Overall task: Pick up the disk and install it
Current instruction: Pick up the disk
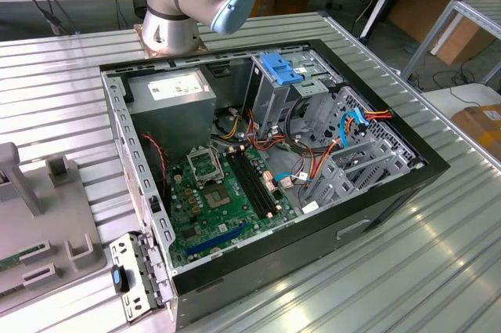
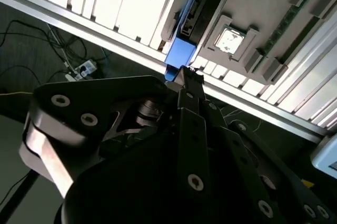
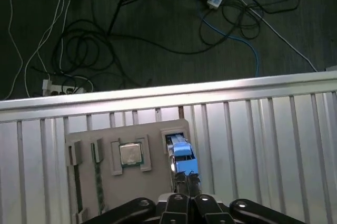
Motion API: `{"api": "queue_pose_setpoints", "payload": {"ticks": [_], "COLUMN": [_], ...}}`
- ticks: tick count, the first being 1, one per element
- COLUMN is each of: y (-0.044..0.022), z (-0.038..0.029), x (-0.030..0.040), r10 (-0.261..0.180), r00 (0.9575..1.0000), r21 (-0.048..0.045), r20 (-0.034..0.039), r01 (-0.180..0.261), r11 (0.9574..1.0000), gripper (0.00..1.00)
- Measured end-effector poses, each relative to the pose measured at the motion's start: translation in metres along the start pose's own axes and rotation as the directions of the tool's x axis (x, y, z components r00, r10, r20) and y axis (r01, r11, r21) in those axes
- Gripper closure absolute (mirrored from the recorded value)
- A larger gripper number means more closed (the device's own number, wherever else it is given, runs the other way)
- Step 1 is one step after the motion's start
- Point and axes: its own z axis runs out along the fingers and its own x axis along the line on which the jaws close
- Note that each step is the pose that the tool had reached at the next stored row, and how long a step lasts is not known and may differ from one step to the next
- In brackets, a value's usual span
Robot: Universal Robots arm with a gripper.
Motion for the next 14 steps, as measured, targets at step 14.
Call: {"api": "queue_pose_setpoints", "payload": {"ticks": [14], "y": [0.0046], "z": [0.0022], "x": [-0.0008], "r10": [-0.022], "r00": [0.9998], "r21": [0.0367], "r20": [0.0035], "r01": [0.022], "r11": [0.9991], "gripper": [0.89]}}
